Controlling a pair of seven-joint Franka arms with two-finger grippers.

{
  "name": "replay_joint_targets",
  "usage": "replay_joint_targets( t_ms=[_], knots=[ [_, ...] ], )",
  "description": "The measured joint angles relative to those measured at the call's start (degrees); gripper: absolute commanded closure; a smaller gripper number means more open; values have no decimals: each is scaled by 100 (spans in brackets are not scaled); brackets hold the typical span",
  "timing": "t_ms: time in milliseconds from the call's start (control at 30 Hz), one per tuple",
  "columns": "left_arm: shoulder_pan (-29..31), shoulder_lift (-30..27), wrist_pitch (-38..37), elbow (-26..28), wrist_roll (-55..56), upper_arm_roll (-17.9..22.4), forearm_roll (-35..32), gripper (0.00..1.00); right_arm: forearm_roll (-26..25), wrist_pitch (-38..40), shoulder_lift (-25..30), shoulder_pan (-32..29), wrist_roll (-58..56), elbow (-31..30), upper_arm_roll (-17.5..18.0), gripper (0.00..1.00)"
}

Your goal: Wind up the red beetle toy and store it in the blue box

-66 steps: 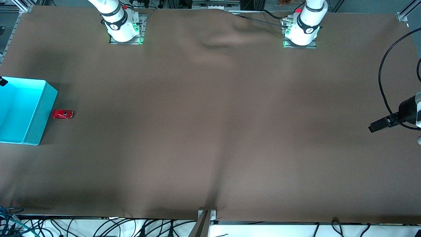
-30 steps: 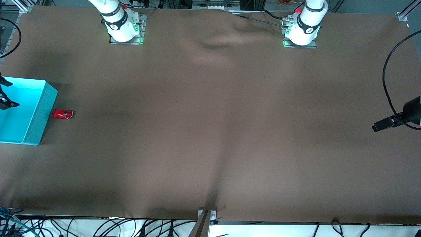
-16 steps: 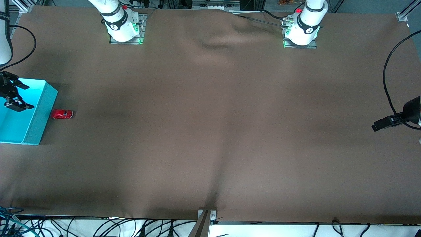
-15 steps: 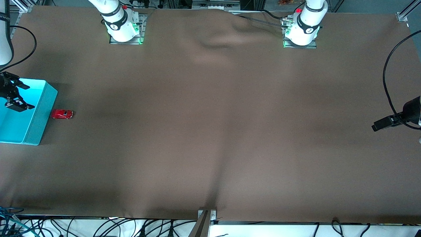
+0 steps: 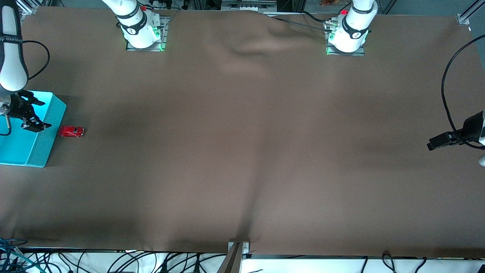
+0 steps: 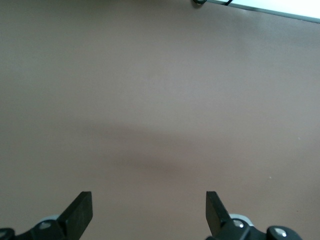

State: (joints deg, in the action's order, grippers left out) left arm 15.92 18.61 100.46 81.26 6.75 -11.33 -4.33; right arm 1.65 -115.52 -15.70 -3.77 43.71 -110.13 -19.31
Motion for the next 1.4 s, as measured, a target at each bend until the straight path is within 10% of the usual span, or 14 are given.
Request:
replay_joint_targets(
  t_ms=[1400],
  knots=[
    [-20,16,-4,8,-338,-10,4,0,54,-1646,-1027,-196,893,-182,304,0]
  ],
)
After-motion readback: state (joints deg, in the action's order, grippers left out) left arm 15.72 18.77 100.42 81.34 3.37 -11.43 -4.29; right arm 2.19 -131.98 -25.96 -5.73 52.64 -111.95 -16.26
